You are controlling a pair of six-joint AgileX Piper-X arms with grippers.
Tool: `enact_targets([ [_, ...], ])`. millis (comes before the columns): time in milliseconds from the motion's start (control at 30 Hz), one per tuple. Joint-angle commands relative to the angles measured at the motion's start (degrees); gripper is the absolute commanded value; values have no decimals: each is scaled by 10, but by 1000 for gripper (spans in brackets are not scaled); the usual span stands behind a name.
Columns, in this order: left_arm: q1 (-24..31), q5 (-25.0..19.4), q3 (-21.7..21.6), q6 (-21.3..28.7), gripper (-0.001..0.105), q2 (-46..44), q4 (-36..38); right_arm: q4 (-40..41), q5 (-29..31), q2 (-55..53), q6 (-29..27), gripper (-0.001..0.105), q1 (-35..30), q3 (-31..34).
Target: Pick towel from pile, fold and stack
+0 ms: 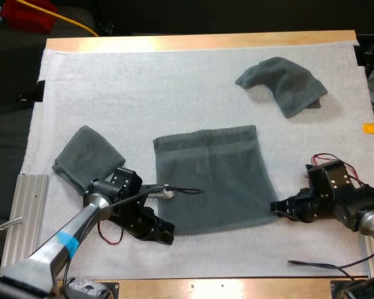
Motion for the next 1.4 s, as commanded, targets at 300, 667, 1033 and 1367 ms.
enact_targets([
  [300,-35,53,3,13,7,-54,72,70,13,-55,20,1,80,-5],
  [667,-76,58,3,-2,7,-65,72,60,17,-60,127,1,120,-5],
  [1033,8,212,3,-129,7,-57,-98,-132,-3,3,310,1,120,-5],
  [1367,59,268,3,-229,7,-16,-241,-288,-5,79,408,1,113,-5],
])
